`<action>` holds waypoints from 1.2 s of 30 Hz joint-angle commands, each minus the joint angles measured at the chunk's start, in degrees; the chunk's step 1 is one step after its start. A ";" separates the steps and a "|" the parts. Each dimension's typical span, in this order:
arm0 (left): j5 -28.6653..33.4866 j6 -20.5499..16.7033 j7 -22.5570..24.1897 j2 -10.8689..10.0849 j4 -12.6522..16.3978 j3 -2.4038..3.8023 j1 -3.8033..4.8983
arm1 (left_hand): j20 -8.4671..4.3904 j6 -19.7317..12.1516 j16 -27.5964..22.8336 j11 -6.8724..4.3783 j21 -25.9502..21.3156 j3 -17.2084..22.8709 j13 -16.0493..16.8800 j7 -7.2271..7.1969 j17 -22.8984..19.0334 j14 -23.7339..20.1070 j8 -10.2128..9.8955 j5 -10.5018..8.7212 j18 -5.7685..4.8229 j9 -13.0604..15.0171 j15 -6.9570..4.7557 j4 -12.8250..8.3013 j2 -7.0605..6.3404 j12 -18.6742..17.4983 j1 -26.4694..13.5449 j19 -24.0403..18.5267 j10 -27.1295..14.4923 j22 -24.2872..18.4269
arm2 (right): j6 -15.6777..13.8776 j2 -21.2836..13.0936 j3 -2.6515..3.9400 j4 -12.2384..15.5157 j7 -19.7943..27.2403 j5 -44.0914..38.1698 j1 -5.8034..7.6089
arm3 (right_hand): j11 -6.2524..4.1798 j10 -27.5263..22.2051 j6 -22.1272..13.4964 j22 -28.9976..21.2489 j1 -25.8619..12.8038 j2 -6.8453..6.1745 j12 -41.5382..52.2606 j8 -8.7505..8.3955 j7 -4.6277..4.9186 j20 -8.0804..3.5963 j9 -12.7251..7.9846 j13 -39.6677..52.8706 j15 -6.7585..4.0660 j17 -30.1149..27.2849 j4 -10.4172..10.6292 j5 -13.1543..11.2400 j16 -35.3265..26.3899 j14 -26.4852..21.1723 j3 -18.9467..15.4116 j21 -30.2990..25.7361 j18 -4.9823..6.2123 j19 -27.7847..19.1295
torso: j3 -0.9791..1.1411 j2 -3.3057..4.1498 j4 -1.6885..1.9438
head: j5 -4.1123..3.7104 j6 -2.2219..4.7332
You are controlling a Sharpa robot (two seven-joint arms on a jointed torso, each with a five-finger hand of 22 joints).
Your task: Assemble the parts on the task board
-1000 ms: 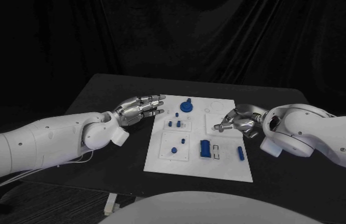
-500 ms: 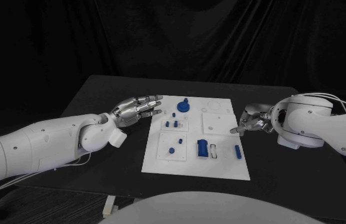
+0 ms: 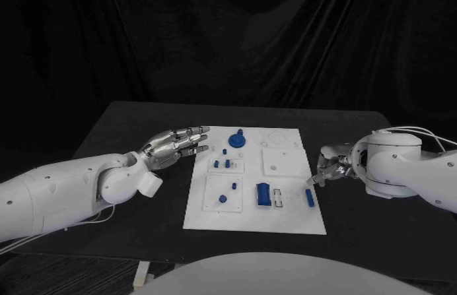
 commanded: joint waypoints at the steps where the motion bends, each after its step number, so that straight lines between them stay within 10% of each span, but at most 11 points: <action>1: 0.12 0.79 1.10 0.09 0.13 0.06 -0.07 | 0.26 0.17 0.21 0.06 0.26 0.16 0.05 -0.03 0.08 0.15 0.27 0.39 1.12 0.06 0.00 -0.08 -0.28 0.32 -0.47 0.02 0.23 -0.06 | 1.34 0.14 0.01 -0.31 -1.70 -2.16 -0.62 | -0.30 5.89 -0.18 11.79 -0.69 -0.03 0.36 -0.53 0.05 -0.40 0.06 15.09 -0.33 -0.12 0.37 -0.53 0.09 3.45 -0.03 0.00 0.66 2.37 | 0.01 0.01 -0.02 | -0.34 0.01; 15: 0.12 0.91 0.87 0.08 0.06 0.06 -0.08 | 0.25 0.18 0.21 0.13 0.22 0.20 0.05 -0.02 0.07 0.14 0.28 0.38 1.10 0.06 0.01 -0.11 -0.27 0.36 -0.48 -0.04 0.26 -0.20 | 0.74 0.83 0.00 -1.67 -1.94 -2.35 -2.90 | 1.16 5.89 -3.24 12.01 -1.31 -0.16 0.36 -6.23 1.80 0.47 -1.75 15.09 0.88 0.40 0.66 -2.22 0.40 3.50 0.26 0.65 0.46 2.60 | 0.01 0.03 0.00 | -1.22 0.01; 36: 0.12 1.23 0.21 0.04 0.10 0.06 -0.12 | 0.24 0.03 0.21 0.35 0.13 0.33 0.04 -0.04 0.07 0.13 0.25 0.36 1.06 0.03 0.08 -0.10 -0.13 0.36 -0.55 -0.18 0.30 -0.46 | -1.00 2.64 0.00 -2.89 -2.20 -2.14 -5.22 | 0.75 5.89 -0.44 12.00 0.18 -0.17 0.36 -5.95 1.22 0.62 -0.03 15.09 0.74 0.54 -0.83 -1.91 0.50 3.47 1.52 0.59 0.51 2.58 | -0.01 0.01 0.02 | -1.99 0.01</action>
